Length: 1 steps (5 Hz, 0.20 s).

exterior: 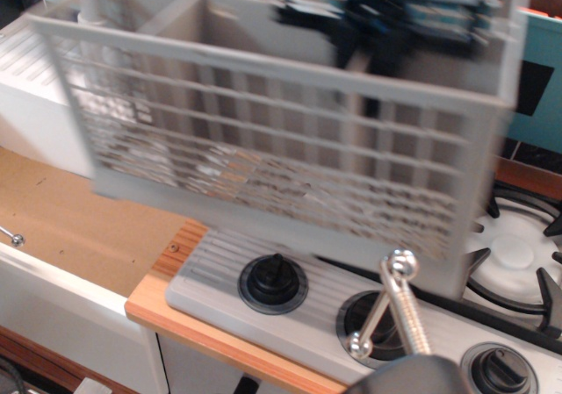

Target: Move drying rack out of sink

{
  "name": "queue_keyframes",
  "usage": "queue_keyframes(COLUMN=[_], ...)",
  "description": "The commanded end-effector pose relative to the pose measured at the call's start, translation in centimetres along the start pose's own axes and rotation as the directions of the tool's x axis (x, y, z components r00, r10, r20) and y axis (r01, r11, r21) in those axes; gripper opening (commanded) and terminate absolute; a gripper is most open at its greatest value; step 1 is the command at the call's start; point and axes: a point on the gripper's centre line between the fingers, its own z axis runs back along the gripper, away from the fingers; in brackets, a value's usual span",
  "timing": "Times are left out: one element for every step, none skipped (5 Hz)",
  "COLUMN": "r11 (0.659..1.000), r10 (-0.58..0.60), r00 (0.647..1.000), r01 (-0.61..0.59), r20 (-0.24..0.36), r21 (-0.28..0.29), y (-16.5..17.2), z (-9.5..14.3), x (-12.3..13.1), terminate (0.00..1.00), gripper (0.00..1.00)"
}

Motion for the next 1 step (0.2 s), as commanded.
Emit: queue_keyframes(r11=[0.999], r10=[-0.042], r00=[0.999], r01=[0.043], r20=[0.033], r21=[-0.029], y=[-4.94], z=[0.15], x=[0.64], terminate=[1.0], gripper=[0.0])
